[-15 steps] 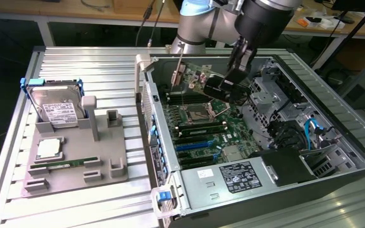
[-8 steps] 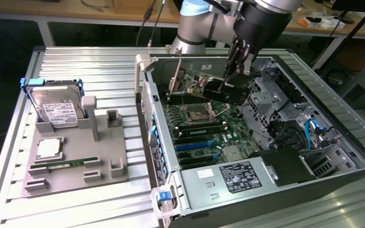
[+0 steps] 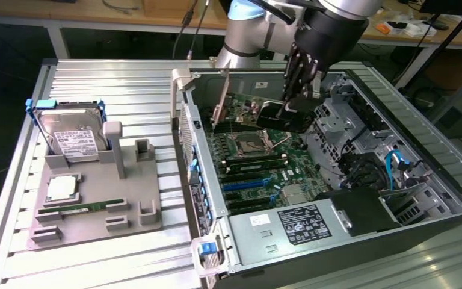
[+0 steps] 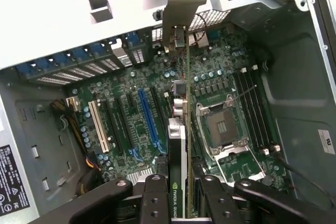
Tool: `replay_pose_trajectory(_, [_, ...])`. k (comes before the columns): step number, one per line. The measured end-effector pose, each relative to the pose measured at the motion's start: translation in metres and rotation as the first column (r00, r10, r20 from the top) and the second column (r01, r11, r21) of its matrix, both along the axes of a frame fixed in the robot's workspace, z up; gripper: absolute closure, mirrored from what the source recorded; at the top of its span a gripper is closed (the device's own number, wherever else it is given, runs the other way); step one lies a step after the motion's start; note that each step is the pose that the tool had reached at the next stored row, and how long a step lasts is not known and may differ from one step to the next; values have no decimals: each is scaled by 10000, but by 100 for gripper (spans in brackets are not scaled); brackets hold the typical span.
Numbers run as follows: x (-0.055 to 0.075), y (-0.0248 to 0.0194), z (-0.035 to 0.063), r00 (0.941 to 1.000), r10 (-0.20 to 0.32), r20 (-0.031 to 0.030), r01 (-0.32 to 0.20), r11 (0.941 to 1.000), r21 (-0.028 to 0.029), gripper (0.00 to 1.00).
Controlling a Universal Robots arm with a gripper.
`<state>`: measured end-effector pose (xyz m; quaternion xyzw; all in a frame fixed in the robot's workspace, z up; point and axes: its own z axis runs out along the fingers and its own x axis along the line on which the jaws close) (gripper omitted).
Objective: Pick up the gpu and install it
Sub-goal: 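Insert the gpu into the slot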
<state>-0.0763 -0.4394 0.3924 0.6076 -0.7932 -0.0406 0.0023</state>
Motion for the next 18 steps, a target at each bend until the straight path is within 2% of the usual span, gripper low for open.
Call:
replay_pose_trajectory(3, [-1,0,-12,9991,423,13,-423,9991,9,73])
replay_pose_trajectory(5, [0,0,-35,9946,1035,26,-1035,9946,14,73])
replay_pose_trajectory(7, [-1,0,-49,9906,1364,32,-1364,9906,15,73])
replay_pose_trajectory(10, [0,0,-70,9811,1937,37,-1937,9811,13,73])
replay_pose_trajectory(13, [0,0,-89,9685,2490,46,-2490,9685,11,73])
replay_pose_trajectory(15, [0,0,-104,9583,2858,51,-2858,9583,5,73])
replay_pose_trajectory(16, [0,0,-115,9507,3101,54,-3101,9507,2,73])
replay_pose_trajectory(18, [11,0,-141,9412,3378,56,-3378,9412,-6,73])
